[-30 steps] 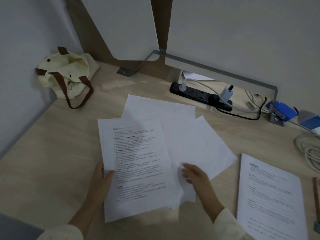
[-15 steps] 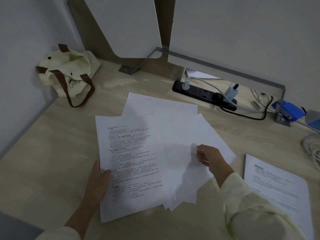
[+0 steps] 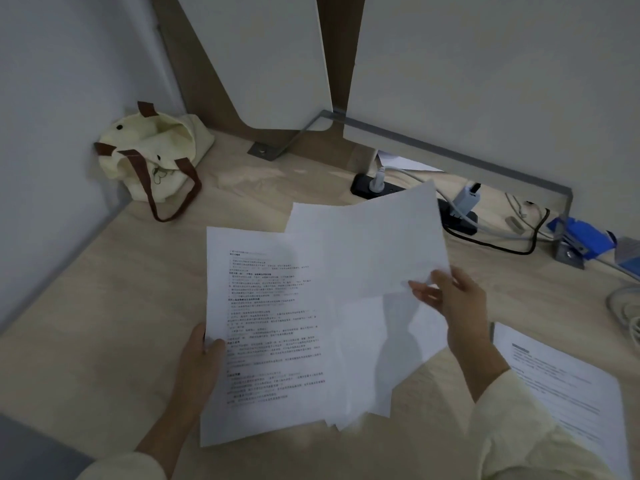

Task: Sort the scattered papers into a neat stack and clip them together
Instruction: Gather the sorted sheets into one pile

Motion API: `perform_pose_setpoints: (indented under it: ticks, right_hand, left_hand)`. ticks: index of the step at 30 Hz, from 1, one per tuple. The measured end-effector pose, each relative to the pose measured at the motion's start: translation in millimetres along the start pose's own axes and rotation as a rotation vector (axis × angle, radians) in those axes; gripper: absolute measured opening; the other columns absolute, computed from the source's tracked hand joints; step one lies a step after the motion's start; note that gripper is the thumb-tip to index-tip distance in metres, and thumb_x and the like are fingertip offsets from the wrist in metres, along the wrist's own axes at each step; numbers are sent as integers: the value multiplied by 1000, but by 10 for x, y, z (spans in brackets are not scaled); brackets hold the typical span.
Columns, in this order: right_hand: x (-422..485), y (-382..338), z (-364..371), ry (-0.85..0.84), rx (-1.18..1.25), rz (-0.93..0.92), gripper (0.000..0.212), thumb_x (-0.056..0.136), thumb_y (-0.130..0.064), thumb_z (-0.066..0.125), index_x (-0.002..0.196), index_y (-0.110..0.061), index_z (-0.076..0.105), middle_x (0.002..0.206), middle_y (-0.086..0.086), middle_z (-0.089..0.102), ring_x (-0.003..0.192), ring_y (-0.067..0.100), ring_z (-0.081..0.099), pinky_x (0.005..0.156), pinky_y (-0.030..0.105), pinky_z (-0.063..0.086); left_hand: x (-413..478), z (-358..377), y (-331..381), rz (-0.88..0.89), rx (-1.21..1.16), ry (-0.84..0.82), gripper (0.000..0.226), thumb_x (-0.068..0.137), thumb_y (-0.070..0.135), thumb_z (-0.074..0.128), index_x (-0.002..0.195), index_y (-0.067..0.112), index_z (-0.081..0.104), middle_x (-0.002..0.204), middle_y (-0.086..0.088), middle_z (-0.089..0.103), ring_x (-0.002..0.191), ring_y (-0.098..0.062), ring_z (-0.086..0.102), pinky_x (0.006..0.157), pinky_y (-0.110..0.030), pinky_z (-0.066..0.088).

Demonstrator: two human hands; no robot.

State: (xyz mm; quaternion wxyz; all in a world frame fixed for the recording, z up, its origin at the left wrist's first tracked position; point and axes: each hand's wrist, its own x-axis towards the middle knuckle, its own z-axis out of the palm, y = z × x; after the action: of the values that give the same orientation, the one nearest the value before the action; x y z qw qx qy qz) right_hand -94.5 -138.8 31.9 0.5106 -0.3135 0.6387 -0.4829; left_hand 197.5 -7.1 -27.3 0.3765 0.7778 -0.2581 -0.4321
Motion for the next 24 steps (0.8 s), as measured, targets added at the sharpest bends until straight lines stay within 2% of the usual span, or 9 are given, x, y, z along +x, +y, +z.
perform_pose_setpoints:
  ticks: [2, 4, 6, 8, 12, 15, 17, 20, 24]
  right_hand:
    - [-95, -205, -24, -22, 21, -125, 16, 91, -2, 49, 84, -9, 62, 89, 16, 66, 75, 17, 73, 74, 23, 59]
    - [-235, -391, -23, -98, -10, -235, 16, 92, -7, 51, 96, -9, 66, 96, 12, 70, 91, 17, 71, 84, 23, 55]
    - [-389, -516, -32, -211, -115, -345, 19, 91, -10, 53, 103, -11, 68, 95, 3, 73, 90, 10, 68, 82, 18, 52]
    - [-530, -538, -45, -357, -256, -423, 19, 88, -6, 56, 96, -15, 71, 91, -3, 74, 82, 8, 64, 72, 14, 48]
    - [-620, -138, -100, -611, -479, -430, 21, 76, -26, 54, 82, -15, 71, 99, -1, 71, 100, 4, 64, 88, 13, 46]
    - [-567, 311, -204, -637, -635, -355, 22, 74, -24, 52, 70, -40, 66, 96, -9, 68, 98, 0, 62, 87, 11, 43]
    - [-518, 543, -291, -617, -684, -309, 41, 75, -10, 52, 66, -48, 63, 92, -13, 67, 97, -3, 60, 85, 7, 41]
    - [-475, 740, -375, -593, -747, -289, 52, 77, 1, 53, 59, -47, 60, 93, -13, 64, 98, -6, 56, 84, 2, 38]
    - [-464, 881, -428, -588, -772, -285, 63, 76, 11, 53, 57, -49, 60, 93, -14, 61, 96, -14, 54, 81, 0, 36]
  left_hand:
    - [-42, 6, 78, 0, -82, -48, 30, 89, 1, 45, 112, 19, 52, 103, -1, 61, 92, -20, 57, 75, -33, 43]
    - [-55, 29, 135, -13, -146, -103, 31, 88, -1, 46, 111, 18, 54, 101, 1, 62, 89, -17, 58, 69, -30, 44]
    - [-70, 60, 176, -41, -172, -141, 30, 87, -2, 46, 107, 18, 56, 99, 1, 63, 85, -14, 58, 65, -29, 43]
    - [-93, 94, 196, -63, -202, -178, 29, 87, -3, 46, 105, 18, 56, 98, 1, 64, 84, -14, 59, 64, -29, 44]
    - [-122, 126, 177, -101, -241, -254, 32, 88, -3, 44, 108, 18, 58, 98, 0, 66, 85, -16, 62, 65, -28, 46]
    - [-82, 113, 111, -162, -257, -268, 32, 88, 0, 46, 114, 15, 57, 106, -8, 67, 89, -23, 63, 66, -31, 47]
    - [-53, 110, 60, -198, -254, -269, 28, 90, 6, 45, 114, 16, 57, 106, -9, 67, 87, -24, 63, 65, -33, 47]
    - [-8, 140, 30, -273, -304, -247, 26, 95, 26, 44, 114, 14, 57, 100, -5, 66, 88, -21, 61, 70, -35, 48]
    - [8, 206, 76, -379, -357, -234, 27, 93, 42, 43, 99, 19, 55, 87, 0, 62, 81, -17, 58, 66, -33, 45]
